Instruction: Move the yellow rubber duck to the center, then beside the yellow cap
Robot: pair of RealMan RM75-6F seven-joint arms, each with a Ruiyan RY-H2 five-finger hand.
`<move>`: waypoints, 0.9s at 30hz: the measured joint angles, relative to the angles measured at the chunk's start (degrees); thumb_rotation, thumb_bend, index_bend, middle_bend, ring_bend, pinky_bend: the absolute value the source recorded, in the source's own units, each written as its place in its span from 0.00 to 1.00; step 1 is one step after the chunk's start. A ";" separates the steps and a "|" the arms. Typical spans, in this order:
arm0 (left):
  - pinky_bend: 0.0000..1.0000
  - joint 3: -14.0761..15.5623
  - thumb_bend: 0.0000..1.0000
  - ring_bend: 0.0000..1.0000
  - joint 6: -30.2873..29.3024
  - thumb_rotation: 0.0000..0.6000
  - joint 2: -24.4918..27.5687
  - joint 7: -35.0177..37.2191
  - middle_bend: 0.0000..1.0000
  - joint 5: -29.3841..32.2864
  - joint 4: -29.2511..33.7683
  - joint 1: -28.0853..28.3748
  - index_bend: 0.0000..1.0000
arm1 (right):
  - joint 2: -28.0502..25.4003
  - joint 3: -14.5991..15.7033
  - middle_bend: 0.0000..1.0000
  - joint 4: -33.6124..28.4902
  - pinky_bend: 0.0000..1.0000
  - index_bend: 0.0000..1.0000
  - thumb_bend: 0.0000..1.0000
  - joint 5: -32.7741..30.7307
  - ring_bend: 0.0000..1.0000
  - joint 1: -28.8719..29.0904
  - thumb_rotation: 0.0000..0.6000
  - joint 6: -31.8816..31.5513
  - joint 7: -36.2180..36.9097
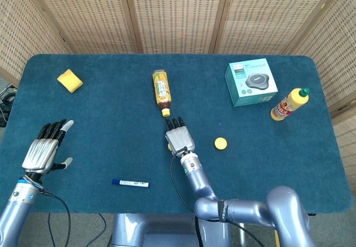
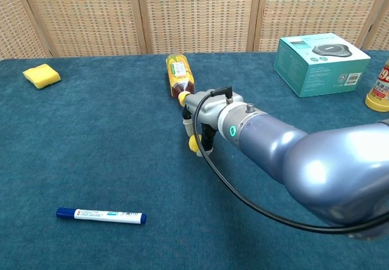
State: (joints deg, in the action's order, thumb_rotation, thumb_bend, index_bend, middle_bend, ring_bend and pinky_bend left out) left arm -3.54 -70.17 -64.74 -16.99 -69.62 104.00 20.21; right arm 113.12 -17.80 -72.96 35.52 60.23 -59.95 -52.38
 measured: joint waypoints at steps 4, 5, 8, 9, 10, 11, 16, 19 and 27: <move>0.00 0.04 0.26 0.00 -0.03 1.00 -0.03 -0.33 0.00 -0.15 0.15 -0.02 0.00 | -1.73 0.08 0.03 -2.13 0.00 0.51 0.23 0.15 0.00 -0.58 1.00 -1.41 -0.55; 0.00 0.05 0.26 0.00 -0.05 1.00 -0.04 -0.41 0.00 -0.19 0.19 -0.02 0.00 | -2.20 0.11 0.03 -2.69 0.00 0.51 0.23 0.18 0.00 -0.76 1.00 -1.77 -0.67; 0.00 0.08 0.26 0.00 -0.21 1.00 -0.10 -0.70 0.00 -0.40 0.30 -0.05 0.00 | -3.78 0.29 0.03 -4.31 0.00 0.52 0.23 0.27 0.00 -1.47 1.00 -3.07 -1.07; 0.00 0.10 0.26 0.00 -0.29 1.00 -0.12 -0.80 0.00 -0.46 0.36 -0.08 0.00 | -4.46 0.40 0.03 -5.03 0.00 0.52 0.23 0.27 0.00 -1.83 1.00 -3.56 -1.17; 0.00 0.11 0.26 0.00 -0.38 1.00 -0.12 -0.89 0.00 -0.52 0.41 -0.11 0.00 | -5.01 0.49 0.03 -5.62 0.00 0.52 0.23 0.26 0.00 -2.15 1.00 -3.89 -1.22; 0.00 0.13 0.26 0.00 -0.52 1.00 -0.13 -1.01 0.00 -0.63 0.49 -0.16 0.00 | -5.81 0.65 0.03 -6.39 0.00 0.52 0.23 0.23 0.00 -2.63 1.00 -4.35 -1.25; 0.00 0.22 0.26 0.00 -1.07 1.00 -0.12 -1.51 0.00 -1.01 0.87 -0.39 0.00 | -9.08 1.66 0.03 -9.08 0.00 0.52 0.23 -0.03 0.00 -4.90 1.00 -5.86 -1.04; 0.00 0.27 0.26 0.00 -1.47 1.00 -0.08 -1.76 0.00 -1.41 1.19 -0.54 0.00 | -11.03 2.37 0.03 -10.59 0.00 0.52 0.23 -0.01 0.00 -6.28 1.00 -6.70 -0.63; 0.00 0.44 0.26 0.00 -2.50 1.00 -0.05 -2.50 0.00 -2.40 1.86 -1.00 0.00 | -16.52 4.65 0.03 -15.02 0.00 0.52 0.23 0.81 0.00 -10.15 1.00 -8.57 1.18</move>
State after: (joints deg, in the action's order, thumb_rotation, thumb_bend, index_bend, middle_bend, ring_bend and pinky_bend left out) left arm -3.11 -72.67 -64.79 -19.50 -72.02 105.85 19.21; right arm 96.60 -13.15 -87.98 36.33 50.08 -68.52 -51.21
